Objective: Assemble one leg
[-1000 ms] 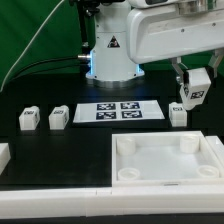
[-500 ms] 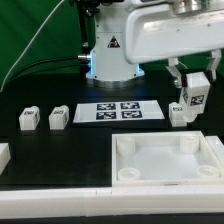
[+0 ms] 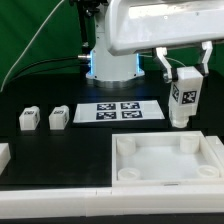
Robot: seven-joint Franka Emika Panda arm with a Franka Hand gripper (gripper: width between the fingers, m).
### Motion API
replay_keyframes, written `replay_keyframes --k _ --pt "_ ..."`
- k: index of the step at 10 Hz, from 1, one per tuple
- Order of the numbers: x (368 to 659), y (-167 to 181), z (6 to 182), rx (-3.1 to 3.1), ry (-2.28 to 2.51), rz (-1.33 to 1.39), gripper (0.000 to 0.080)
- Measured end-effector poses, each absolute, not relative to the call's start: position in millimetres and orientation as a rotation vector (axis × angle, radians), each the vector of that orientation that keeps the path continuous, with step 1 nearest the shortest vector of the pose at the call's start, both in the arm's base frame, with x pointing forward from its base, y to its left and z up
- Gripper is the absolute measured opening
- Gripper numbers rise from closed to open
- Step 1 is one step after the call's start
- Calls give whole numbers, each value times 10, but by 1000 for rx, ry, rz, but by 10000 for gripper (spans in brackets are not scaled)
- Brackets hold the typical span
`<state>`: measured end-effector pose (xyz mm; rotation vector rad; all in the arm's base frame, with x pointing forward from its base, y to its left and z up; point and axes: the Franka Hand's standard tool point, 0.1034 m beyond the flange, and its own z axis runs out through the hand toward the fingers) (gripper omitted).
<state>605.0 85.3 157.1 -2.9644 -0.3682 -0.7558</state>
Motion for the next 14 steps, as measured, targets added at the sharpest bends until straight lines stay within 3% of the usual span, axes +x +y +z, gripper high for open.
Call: replay_keyframes --k 2,4,5,6,14 --pt "6138 945 1499 -2953 -366 -753 294" --pt "6096 1022 1386 -2880 -358 -1037 294" --pt "6044 1025 1265 -2910 -367 -917 294" --pt "6084 1015 1327 -2906 -364 -939 294" --pt "6089 1073 1113 -2903 -364 -920 294"
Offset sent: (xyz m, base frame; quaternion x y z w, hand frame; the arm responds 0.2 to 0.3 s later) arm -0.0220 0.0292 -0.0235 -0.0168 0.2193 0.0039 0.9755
